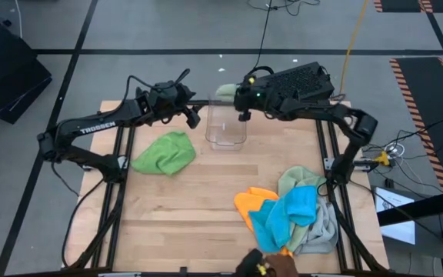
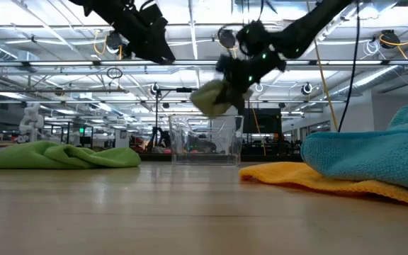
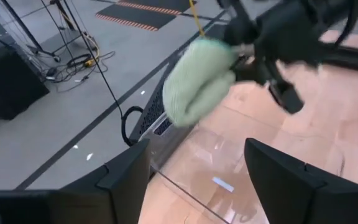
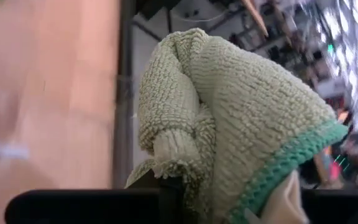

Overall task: Fold microfiber towels
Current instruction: Put the folded light green towel into the transparent bin

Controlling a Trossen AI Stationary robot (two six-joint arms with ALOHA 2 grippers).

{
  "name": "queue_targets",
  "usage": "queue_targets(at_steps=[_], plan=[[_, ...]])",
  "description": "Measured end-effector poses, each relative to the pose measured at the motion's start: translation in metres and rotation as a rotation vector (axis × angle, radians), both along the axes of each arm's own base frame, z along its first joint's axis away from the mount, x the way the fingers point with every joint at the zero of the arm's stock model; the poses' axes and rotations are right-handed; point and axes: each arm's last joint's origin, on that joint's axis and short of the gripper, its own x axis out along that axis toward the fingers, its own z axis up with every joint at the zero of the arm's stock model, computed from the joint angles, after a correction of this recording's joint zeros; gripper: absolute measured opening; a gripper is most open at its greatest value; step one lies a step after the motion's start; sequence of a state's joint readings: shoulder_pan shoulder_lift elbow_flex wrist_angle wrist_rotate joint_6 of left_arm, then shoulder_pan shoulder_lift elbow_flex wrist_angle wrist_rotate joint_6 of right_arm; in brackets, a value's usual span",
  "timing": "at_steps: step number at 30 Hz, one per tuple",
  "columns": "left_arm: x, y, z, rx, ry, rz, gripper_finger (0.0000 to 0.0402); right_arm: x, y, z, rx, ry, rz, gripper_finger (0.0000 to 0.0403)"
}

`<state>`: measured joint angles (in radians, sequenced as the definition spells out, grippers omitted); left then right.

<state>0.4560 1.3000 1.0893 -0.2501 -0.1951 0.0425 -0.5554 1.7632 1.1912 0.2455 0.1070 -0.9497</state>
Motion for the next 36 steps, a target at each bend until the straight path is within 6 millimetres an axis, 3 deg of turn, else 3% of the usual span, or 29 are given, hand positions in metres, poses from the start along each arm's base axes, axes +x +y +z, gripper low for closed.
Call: queue_targets(at_steps=[5, 11, 18, 23, 36], plan=[[0.009, 0.005, -0.014, -0.006, 0.064, -0.021, 0.0250, 0.011, -0.004, -0.034, -0.106, 0.166, 0.173, 0.0058], [0.024, 0.010, -0.037, -0.059, 0.133, -0.069, 0.0252, 0.018, -0.004, -0.051, -0.153, 0.209, 0.243, 0.0059], [0.034, 0.013, -0.055, -0.084, 0.195, -0.138, 0.0253, 0.019, 0.001, -0.046, -0.187, 0.223, 0.267, 0.0059], [0.032, 0.018, -0.055, -0.074, 0.193, -0.133, 0.0253, 0.016, -0.006, -0.044, -0.286, 0.266, 0.314, 0.0059], [0.037, 0.036, -0.062, -0.066, 0.135, -0.146, 0.0253, 0.010, -0.015, -0.045, -0.316, 0.276, 0.416, 0.0059]])
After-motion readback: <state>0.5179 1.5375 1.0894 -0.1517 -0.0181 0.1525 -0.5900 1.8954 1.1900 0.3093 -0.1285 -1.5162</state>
